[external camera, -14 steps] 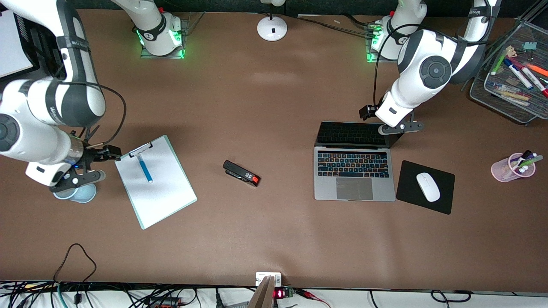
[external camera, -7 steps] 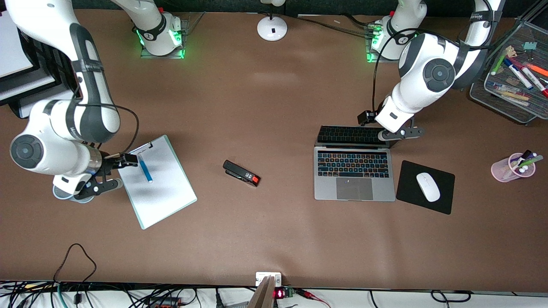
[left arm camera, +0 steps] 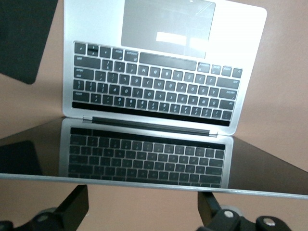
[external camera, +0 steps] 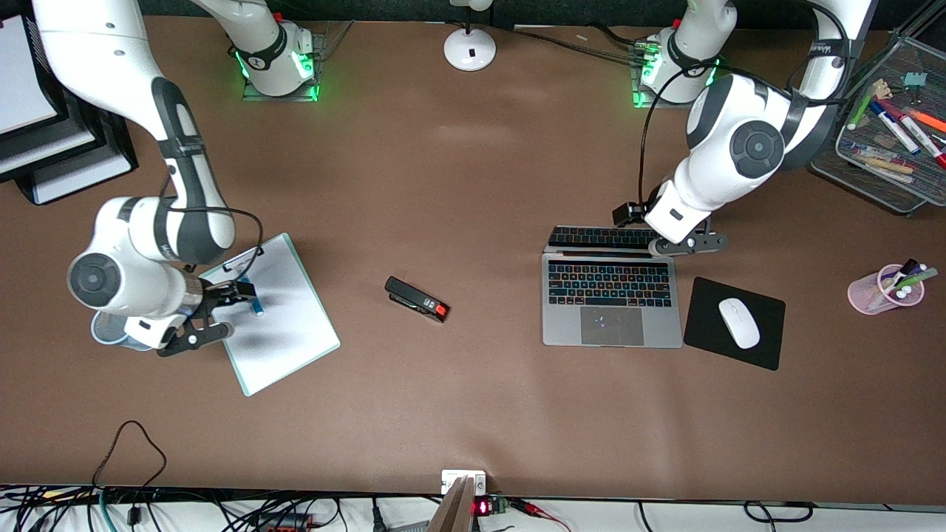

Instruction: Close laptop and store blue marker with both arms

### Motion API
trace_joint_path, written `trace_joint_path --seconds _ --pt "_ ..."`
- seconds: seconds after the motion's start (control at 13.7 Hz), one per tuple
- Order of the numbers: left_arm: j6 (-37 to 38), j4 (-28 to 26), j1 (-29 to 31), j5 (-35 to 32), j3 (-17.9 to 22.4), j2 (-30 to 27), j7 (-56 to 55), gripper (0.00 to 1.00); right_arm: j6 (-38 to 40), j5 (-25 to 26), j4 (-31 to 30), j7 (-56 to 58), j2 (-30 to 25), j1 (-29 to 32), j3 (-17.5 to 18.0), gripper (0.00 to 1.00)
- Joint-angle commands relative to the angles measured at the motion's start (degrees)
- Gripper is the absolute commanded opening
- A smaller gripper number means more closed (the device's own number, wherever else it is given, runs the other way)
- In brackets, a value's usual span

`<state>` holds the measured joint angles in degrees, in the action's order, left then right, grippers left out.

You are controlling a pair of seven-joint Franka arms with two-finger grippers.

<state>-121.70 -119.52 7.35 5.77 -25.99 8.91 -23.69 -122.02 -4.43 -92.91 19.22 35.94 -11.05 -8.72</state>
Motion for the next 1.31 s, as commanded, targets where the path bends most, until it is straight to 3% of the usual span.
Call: trace_joint_path --seconds 0.0,0.44,0.66,0.95,1.09,1.17,1.24 --pt "-3.3 3.9 0.5 0.9 -0.2 4.5 0.0 1.0 -3.6 -1.2 -0.6 1.2 1.6 -0.8 -0.2 1.0" --pt "-5.5 10.3 -0.1 0.0 0.0 11.5 -0.1 1.0 -6.6 -1.3 -3.1 3.6 1.6 -0.8 -0.1 0.98" --pt "-5.5 13.5 -0.6 -5.0 0.1 14.4 -0.2 1.0 -6.7 -1.3 -3.4 3.7 2.2 -0.9 -0.1 0.87" --pt "-7.9 14.8 -0.8 -7.9 0.1 17.2 -0.2 1.0 -6.7 -1.3 -3.4 7.2 3.3 -0.7 -0.1 0.84" --pt "-8.3 16.2 -1.6 -8.0 0.2 19.1 -0.5 1.0 -6.7 -1.3 -3.3 7.3 3.5 -0.7 -0.1 0.78" --pt "-8.4 16.4 -1.7 -8.7 0.2 19.9 -0.5 1.0 -6.9 -1.3 -3.3 7.2 3.5 -0.8 -0.1 0.68" --pt "-8.8 16.6 -1.8 -10.2 0.2 20.5 -0.5 1.0 -7.3 -1.3 -3.3 7.2 3.6 -0.8 -0.1 0.63"
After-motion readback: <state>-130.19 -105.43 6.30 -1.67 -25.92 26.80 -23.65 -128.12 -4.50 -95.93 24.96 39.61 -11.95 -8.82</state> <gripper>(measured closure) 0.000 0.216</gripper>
